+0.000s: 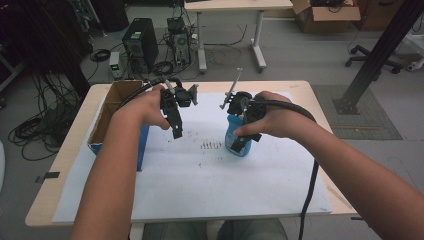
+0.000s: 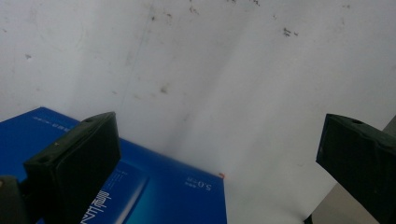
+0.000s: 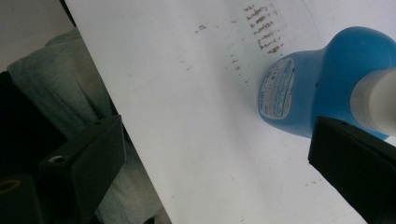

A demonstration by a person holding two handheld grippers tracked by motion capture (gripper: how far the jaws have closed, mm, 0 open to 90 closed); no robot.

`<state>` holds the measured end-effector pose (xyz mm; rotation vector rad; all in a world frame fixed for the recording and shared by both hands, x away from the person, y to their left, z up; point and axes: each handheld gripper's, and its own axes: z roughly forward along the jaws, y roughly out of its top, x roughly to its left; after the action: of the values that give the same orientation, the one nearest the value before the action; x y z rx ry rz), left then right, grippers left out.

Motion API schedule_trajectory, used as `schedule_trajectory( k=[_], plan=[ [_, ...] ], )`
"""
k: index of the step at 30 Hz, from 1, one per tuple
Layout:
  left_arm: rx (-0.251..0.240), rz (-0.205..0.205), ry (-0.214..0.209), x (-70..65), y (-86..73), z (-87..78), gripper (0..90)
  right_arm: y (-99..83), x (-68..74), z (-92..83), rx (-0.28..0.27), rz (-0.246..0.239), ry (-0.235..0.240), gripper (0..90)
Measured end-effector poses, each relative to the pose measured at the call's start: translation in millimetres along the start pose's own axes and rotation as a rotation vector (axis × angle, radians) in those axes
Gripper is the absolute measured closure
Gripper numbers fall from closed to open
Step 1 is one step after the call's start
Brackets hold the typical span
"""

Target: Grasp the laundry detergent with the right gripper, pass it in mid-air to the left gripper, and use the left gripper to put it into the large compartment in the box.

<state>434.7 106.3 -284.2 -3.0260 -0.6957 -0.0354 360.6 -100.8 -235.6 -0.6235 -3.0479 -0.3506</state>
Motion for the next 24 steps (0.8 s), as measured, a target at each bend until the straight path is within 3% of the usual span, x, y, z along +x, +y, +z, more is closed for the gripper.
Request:
schedule_trajectory(
  k=[12,24],
  plan=[
    [-0.009,0.043,0.008,-19.8,-5.9,-12.3,0.2,-5.4,3.6,-1.3,-0.003,0.007,-0.007,4.1],
    [-0.027,0.109,0.035,-50.6,-9.7,-19.4,0.2,-11.7,7.0,1.7,0.001,0.006,-0.004,4.1]
  ],
)
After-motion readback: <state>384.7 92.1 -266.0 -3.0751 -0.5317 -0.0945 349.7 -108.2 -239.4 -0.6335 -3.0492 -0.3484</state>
